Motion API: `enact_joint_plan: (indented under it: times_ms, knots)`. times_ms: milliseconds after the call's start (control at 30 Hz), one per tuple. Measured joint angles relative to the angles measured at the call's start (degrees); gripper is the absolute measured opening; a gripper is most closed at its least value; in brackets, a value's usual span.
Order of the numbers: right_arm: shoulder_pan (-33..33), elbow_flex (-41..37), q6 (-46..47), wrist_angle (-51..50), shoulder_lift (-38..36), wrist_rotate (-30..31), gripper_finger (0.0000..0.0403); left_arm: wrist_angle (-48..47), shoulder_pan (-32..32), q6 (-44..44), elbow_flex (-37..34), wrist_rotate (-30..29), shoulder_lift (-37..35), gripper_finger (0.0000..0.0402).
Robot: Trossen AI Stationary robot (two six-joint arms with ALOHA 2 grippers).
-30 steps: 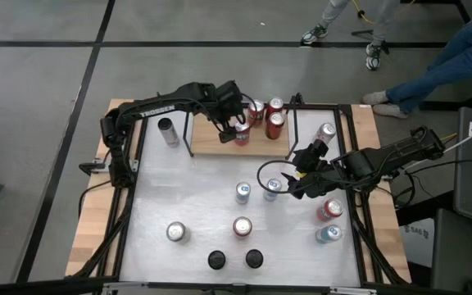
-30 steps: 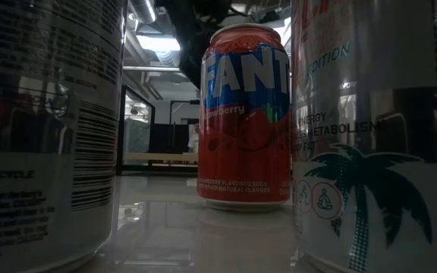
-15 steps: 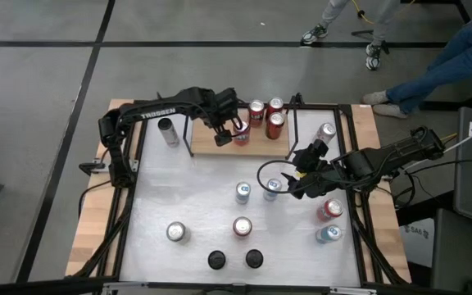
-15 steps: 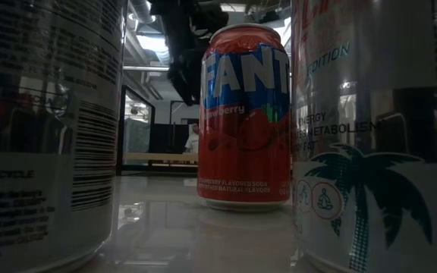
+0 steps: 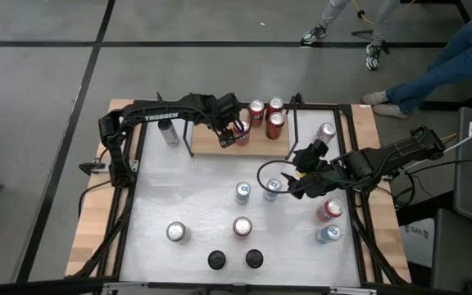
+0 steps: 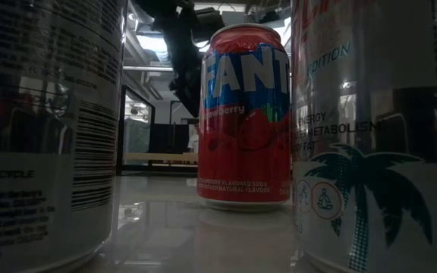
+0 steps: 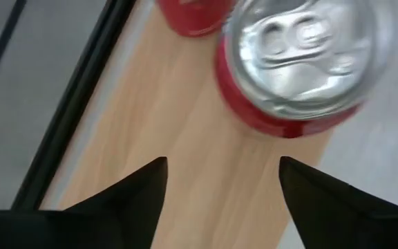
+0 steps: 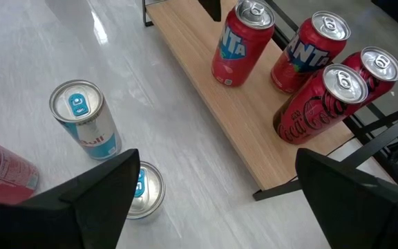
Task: Place canned beverage on shelf
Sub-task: Put the pink soda can on the shelf aligned with other pink soda can
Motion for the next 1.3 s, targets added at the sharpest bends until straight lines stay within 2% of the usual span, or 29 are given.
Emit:
enact_joint_plan:
  times_ms: [200,500,667,1300]
  knots:
    - [0.0,0.0,0.0,0.0,0.0,0.0,0.0376,0.7,0.1,-0.1,0.0,-5.0,0.0,0.0213]
    - [0.0,0.0,0.0,0.0,0.0,0.0,0.0376,3.2,0.0,-0.1,0.0,-3.3,0.0,0.0174]
    - [0.0,0.0,0.0,0.0,0.0,0.0,0.0376,3.1,-0.2,-0.1,0.0,-0.3,0.0,0.0166]
    - [0.0,0.0,0.0,0.0,0.0,0.0,0.0376,1.9,-2.2,-0.1,0.0,-0.4,0.0,0.0163]
